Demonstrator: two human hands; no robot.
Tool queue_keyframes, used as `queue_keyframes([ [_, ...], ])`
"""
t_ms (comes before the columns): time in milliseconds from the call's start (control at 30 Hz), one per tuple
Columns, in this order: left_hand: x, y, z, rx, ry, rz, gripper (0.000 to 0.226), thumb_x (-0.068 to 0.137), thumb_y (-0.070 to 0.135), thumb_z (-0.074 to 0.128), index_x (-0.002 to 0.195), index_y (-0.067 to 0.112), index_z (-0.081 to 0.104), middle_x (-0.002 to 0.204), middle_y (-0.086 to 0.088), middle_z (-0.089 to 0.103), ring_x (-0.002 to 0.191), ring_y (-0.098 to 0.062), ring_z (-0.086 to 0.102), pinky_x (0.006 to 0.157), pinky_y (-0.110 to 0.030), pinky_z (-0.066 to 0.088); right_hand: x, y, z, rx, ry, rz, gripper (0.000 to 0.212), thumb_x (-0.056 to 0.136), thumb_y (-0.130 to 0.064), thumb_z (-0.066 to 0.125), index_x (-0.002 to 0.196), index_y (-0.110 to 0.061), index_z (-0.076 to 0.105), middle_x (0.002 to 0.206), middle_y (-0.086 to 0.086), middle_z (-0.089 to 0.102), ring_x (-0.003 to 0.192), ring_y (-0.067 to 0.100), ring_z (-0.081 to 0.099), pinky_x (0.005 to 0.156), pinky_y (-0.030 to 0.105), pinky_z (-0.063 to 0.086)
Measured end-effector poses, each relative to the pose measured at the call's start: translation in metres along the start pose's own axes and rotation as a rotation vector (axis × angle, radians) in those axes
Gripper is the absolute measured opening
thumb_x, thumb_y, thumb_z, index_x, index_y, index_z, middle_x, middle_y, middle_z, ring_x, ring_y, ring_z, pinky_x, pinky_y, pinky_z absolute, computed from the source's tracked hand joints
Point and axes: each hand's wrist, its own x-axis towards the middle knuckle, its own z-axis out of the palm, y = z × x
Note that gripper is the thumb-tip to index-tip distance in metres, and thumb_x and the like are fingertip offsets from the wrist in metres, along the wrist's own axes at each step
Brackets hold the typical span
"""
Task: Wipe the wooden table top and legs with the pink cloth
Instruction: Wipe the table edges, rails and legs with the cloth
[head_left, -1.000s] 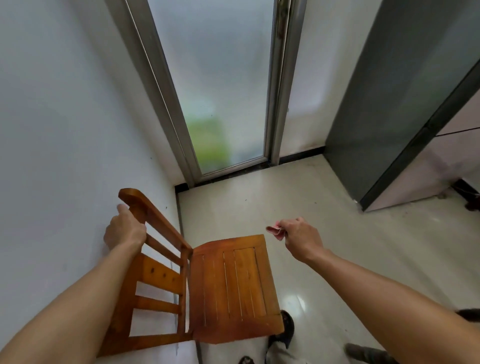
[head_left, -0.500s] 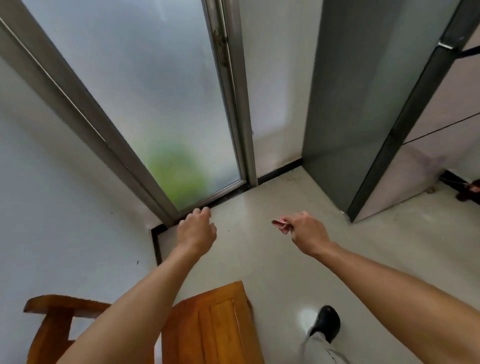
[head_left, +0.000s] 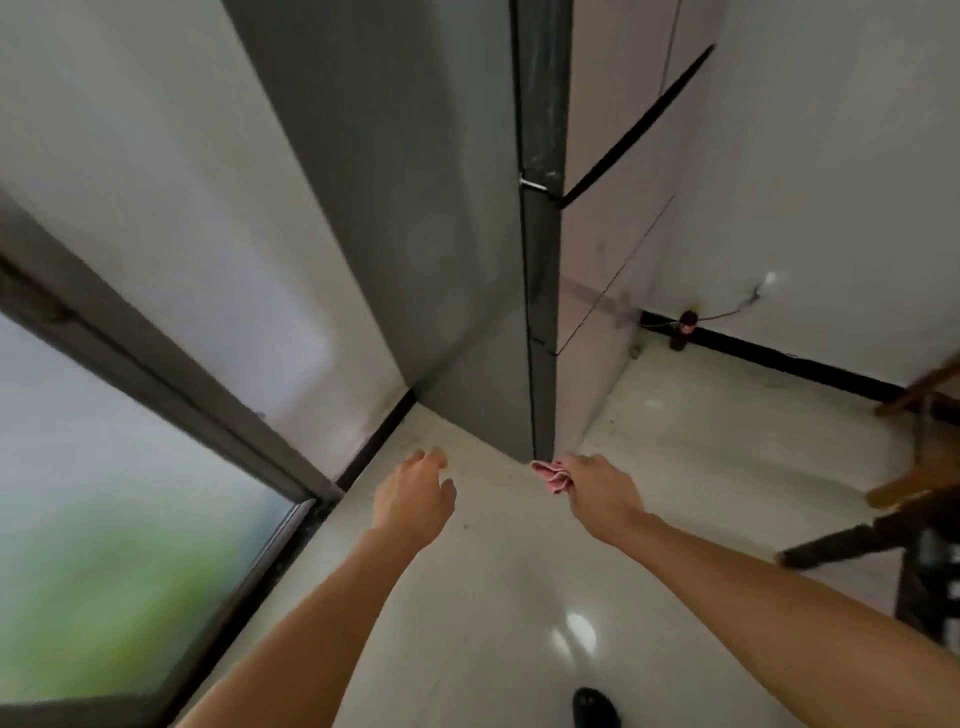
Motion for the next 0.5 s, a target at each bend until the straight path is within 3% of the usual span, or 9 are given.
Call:
queue_keyframes([
  [167, 0.086, 0.068, 0.017, -0.069, -0.114, 0.245, 0.024, 0.094, 0.025, 0.049, 0.116, 0.016, 0.054, 0.116, -0.005, 0.059, 0.101, -0.023, 0.058, 0.075, -0.030, 0.042, -0.001, 0.062, -0.025, 0.023, 0.087, 0.259, 0.035, 0.091, -0.010, 0.048, 0.123, -0.023, 0.055, 0.112, 0.001, 0.065, 0.108, 0.024, 0.058, 0.080, 0.034, 0.047],
  [300, 0.149, 0.121, 0.038, -0.019, -0.217, 0.523, 0.023, 0.092, 0.025, 0.050, 0.113, 0.017, 0.056, 0.116, -0.004, 0.059, 0.101, -0.025, 0.058, 0.079, -0.033, 0.047, -0.013, 0.099, -0.021, 0.136, 0.250, 0.528, 0.035, 0.088, -0.004, 0.048, 0.116, -0.021, 0.061, 0.106, -0.001, 0.070, 0.103, 0.025, 0.060, 0.075, 0.034, 0.046],
  [500, 0.180, 0.185, 0.074, 0.096, -0.406, 0.997, 0.028, 0.094, 0.025, 0.048, 0.120, 0.017, 0.053, 0.121, -0.002, 0.056, 0.103, -0.025, 0.058, 0.082, -0.033, 0.044, -0.069, 0.092, 0.034, 0.321, 0.522, 1.011, 0.026, 0.095, -0.012, 0.050, 0.111, -0.028, 0.064, 0.100, -0.005, 0.067, 0.095, 0.017, 0.058, 0.071, 0.027, 0.038],
])
